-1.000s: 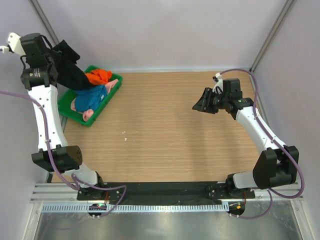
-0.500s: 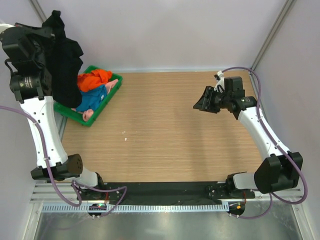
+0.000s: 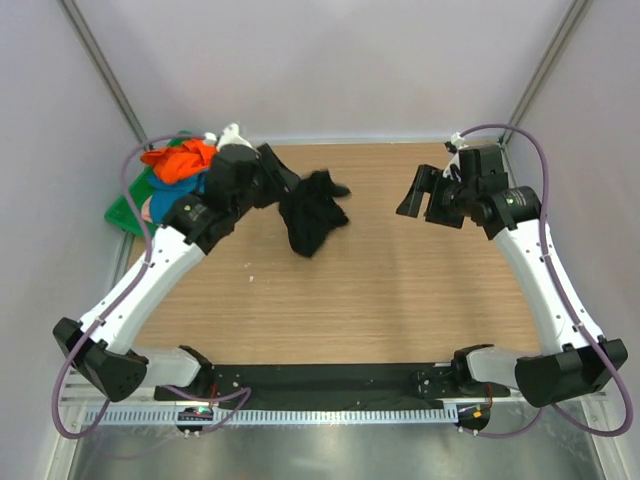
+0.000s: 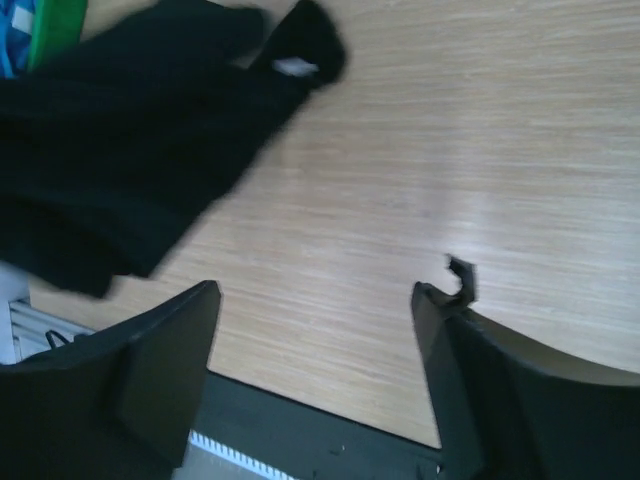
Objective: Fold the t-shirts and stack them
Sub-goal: Move the tshirt to the center of the board, then flatten the tshirt out
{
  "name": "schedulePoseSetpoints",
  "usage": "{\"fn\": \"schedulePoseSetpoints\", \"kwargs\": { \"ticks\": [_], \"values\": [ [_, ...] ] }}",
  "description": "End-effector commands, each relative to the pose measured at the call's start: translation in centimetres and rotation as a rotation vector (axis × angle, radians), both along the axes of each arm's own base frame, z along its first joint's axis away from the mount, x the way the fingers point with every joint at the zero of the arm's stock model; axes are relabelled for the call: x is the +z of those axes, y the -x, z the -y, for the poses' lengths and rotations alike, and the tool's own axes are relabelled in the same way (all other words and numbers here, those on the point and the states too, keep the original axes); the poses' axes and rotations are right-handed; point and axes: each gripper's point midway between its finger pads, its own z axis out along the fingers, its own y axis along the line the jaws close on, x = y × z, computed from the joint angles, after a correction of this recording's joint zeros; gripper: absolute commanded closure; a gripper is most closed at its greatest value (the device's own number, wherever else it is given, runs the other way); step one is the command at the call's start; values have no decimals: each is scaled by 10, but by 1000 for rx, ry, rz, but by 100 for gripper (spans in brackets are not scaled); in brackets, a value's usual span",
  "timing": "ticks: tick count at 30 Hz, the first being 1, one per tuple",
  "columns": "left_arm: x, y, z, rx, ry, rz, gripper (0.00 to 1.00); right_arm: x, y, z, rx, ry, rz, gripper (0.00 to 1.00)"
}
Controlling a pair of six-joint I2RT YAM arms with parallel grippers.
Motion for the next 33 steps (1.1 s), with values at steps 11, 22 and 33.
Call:
{"fn": "schedulePoseSetpoints", "kwargs": {
  "ticks": [11, 22, 33],
  "values": [
    [-56, 39, 8, -145, -86, -101, 26, -25, 42, -31, 235, 241, -98, 0],
    [-159, 71, 51, -444, -111, -375, 44, -98, 38, -75, 216, -7, -303, 29],
    [-263, 99, 36, -516, -285, -587, 41, -173, 32, -79, 133, -12, -416, 39]
  ]
}}
